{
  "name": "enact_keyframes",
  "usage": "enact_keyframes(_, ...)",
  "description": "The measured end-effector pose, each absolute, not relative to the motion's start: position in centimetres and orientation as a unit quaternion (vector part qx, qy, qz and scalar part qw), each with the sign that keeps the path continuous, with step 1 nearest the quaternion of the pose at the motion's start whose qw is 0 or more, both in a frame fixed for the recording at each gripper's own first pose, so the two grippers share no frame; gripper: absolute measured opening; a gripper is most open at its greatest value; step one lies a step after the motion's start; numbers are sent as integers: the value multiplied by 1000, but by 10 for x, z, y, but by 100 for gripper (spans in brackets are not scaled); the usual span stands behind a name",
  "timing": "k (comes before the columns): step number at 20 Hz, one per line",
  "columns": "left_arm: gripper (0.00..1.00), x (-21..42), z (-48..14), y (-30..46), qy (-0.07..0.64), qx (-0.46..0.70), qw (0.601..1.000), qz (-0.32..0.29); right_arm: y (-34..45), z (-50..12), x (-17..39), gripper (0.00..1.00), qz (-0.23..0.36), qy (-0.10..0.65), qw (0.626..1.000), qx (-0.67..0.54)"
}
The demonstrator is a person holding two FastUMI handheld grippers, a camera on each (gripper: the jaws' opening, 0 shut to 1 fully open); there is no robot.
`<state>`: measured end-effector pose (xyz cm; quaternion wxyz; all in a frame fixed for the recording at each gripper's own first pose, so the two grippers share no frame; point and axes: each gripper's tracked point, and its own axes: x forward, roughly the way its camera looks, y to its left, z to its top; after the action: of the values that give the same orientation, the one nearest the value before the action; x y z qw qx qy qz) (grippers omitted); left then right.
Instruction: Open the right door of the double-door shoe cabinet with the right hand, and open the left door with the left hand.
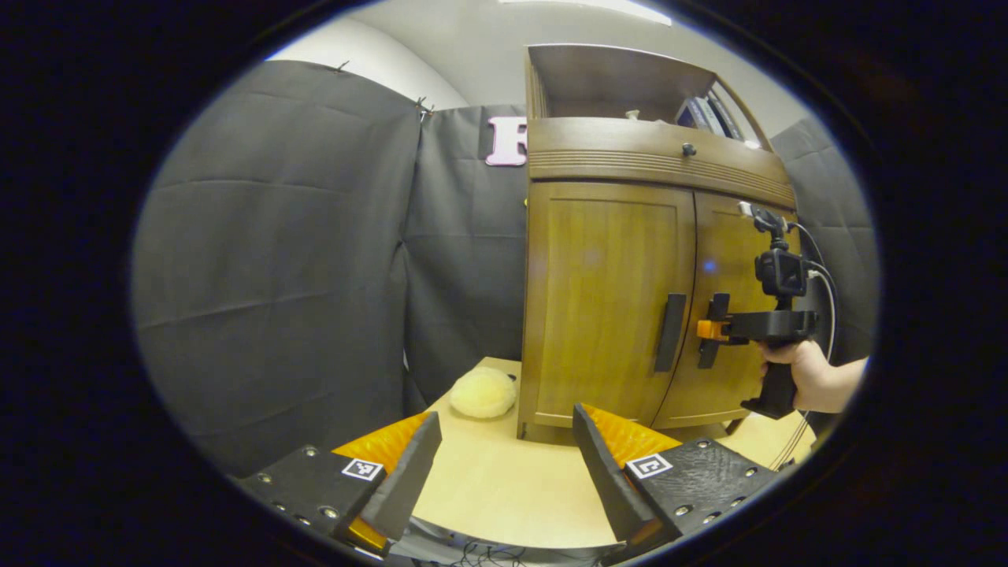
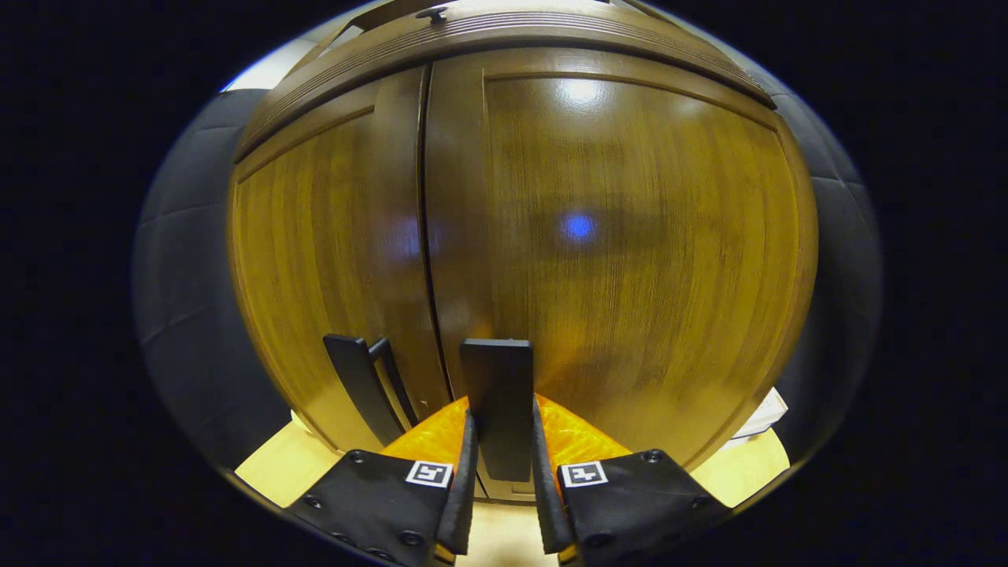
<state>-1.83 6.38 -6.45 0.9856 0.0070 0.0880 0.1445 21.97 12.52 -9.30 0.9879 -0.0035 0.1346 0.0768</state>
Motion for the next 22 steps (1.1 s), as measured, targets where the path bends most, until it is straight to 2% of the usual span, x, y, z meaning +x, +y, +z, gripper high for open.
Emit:
enact_keyframes(1,96,-18,-65,64,89,8,986,144,125,-91,220,34,75,134,988,-2)
enact_keyframes(2,96,-18,-65,64,90,10,986,142,126,-92,217,37,77,135,988,0)
enact_keyframes(3,96,-18,-65,64,91,12,986,141,126,-93,220,29,77,134,988,-1)
enact_keyframes(4,96,-18,-66,64,91,14,985,144,125,-94,220,29,81,136,987,-3)
enact_keyframes(8,97,-18,-66,64,93,-2,986,139,128,-93,218,4,114,140,984,-1)
enact_keyframes(10,97,-18,-67,64,93,-4,986,135,127,-94,214,6,116,143,983,-7)
enact_keyframes(22,96,-8,-67,60,96,-2,991,92,114,-98,155,6,114,140,984,-8)
